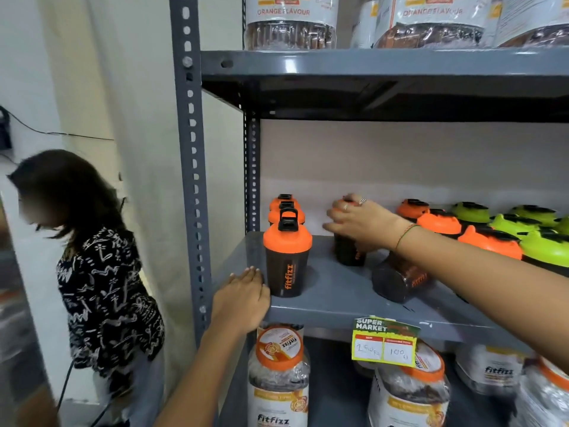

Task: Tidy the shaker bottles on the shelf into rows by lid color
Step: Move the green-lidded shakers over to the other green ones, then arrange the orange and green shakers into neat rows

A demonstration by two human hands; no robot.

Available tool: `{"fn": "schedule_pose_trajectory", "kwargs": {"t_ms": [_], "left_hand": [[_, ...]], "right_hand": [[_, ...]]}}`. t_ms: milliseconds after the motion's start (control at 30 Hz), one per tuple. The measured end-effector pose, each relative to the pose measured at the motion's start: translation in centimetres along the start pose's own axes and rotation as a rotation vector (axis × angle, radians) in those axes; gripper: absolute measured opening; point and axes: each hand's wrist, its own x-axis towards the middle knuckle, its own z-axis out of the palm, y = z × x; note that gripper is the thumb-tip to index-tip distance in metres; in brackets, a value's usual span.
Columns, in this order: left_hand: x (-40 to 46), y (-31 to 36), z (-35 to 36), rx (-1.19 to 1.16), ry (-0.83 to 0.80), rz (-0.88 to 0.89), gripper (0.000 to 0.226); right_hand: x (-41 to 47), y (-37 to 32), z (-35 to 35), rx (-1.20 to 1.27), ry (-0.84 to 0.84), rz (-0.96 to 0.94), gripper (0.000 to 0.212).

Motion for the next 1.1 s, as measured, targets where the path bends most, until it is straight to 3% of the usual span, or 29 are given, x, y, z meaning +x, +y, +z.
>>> {"fn": "schedule_pose_trajectory", "kwargs": {"t_ms": [133,233,367,500,600,700,833,1000,1100], "left_hand": [[0.0,0.0,0.0,-0.004,-0.016,0.0,0.053],[0.1,-0.1,0.0,-0.011,-0.026,0.003,0.054],[0.2,-0.2,0.0,-0.007,-0.04,0.01,0.054],[0.1,-0.2,-0.2,-0.011,-0.043,0.01,0.054],[0.1,-0.1,-0.2,-0.018,-0.046,0.004,0.054],[0.1,-0.1,-0.2,-0.02,-0.053,0.005,0.054],[0.2,-0.1,-0.2,-0.027,-0.059,0.008,0.054],[0.2,-0.1,0.0,-0.033,-0.054,0.011,0.054],[0.3,-0.2,0.0,-0.031,-0.054,0.011,0.054]], "right_hand": [[-3.2,3.5,-0.8,0.221,0.136,0.282,0.046],[-6.2,5.8,-0.5,0.278,0.024,0.389,0.054],[-9.2,5.6,-0.4,0.404,-0.281,0.3,0.069],[-10.9,3.0,0.7,0.489,-0.436,0.153,0.097],[-11.4,1.1,1.4,0.54,-0.333,0.094,0.104],[-11.7,-0.3,2.1,0.595,-0.178,0.073,0.081],[-12.0,-1.0,2.3,0.603,-0.162,0.084,0.066],[-10.8,-1.3,0.4,0.351,-0.043,0.031,0.066],[-9.5,-2.1,-1.6,0.188,0.055,0.018,0.051]]}}
